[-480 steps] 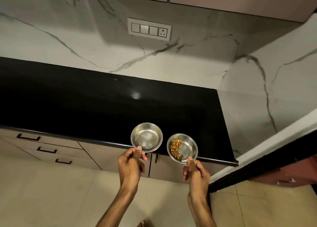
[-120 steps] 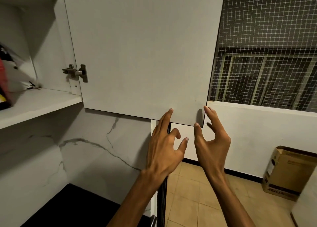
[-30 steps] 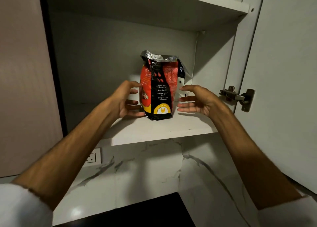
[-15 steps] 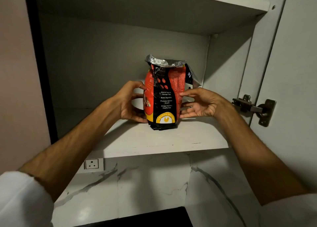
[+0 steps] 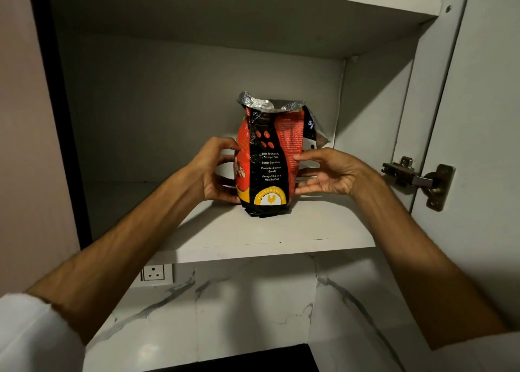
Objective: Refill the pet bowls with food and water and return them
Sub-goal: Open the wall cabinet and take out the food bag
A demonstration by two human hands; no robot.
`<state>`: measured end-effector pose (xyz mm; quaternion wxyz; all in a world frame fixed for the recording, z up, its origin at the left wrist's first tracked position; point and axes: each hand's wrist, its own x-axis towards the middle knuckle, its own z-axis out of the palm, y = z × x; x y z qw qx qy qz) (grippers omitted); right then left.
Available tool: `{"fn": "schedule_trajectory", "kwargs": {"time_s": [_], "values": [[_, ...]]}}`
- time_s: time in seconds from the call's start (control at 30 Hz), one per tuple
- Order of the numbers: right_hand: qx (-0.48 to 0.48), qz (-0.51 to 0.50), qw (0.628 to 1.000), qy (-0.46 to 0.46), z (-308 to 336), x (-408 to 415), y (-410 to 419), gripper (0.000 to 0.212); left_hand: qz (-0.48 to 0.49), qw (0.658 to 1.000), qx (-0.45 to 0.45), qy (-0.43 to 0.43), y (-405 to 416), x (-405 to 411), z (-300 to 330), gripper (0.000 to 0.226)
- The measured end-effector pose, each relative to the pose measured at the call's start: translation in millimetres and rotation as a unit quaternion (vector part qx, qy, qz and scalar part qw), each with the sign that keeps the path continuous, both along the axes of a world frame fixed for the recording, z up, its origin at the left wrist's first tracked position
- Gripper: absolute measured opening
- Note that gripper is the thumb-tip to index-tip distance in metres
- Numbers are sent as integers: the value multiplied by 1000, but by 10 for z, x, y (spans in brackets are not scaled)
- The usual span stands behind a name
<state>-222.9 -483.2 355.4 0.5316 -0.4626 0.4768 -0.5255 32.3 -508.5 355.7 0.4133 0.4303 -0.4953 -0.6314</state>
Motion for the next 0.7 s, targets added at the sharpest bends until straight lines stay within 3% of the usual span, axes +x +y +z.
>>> {"fn": "schedule_trajectory", "kwargs": {"time_s": [0.7], "values": [[-27,-35,999,18,136,315,1003,71,-13,999,-15,38,881,251,65,32]]}}
